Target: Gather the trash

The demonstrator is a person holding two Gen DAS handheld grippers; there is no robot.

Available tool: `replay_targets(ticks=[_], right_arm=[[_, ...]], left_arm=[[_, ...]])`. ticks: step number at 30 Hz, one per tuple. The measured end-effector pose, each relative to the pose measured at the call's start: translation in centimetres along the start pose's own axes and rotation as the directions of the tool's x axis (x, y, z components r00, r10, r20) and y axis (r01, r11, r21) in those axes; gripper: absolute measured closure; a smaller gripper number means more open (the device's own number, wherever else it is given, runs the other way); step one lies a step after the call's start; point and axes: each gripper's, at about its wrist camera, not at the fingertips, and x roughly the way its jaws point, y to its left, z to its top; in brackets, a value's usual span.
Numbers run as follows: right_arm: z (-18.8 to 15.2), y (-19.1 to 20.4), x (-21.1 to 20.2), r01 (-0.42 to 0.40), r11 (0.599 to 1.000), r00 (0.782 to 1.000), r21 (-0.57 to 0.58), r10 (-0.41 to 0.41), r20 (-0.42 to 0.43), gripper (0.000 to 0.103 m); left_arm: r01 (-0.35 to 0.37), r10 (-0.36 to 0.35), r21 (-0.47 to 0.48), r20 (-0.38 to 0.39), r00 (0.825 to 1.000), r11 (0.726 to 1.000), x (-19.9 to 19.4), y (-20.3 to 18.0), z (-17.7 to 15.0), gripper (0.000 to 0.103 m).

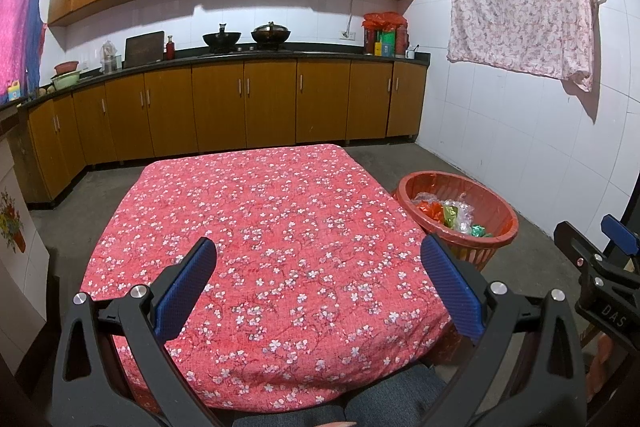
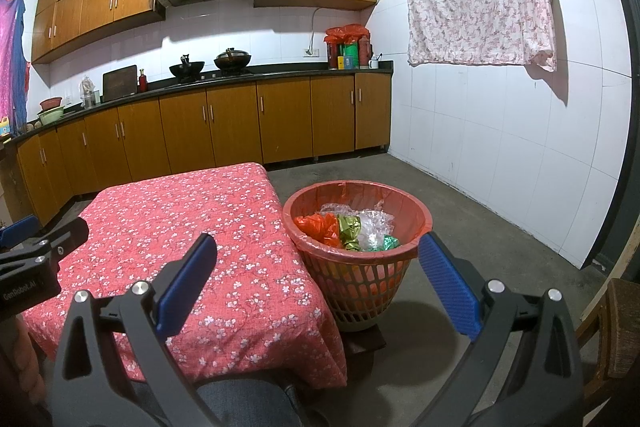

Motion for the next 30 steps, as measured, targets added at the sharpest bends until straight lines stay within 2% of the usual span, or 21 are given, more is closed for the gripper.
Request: replay_targets(ticks=[30], right_arm=[[0.01,-0.08,-0.03,-0.001,1.0,1.0,0.001,0.001,-0.003,0.004]], left_arm=[[0.0,0.0,-0.004,-0.012,1.0,1.0,0.04,0.22,-0.63,0.002]])
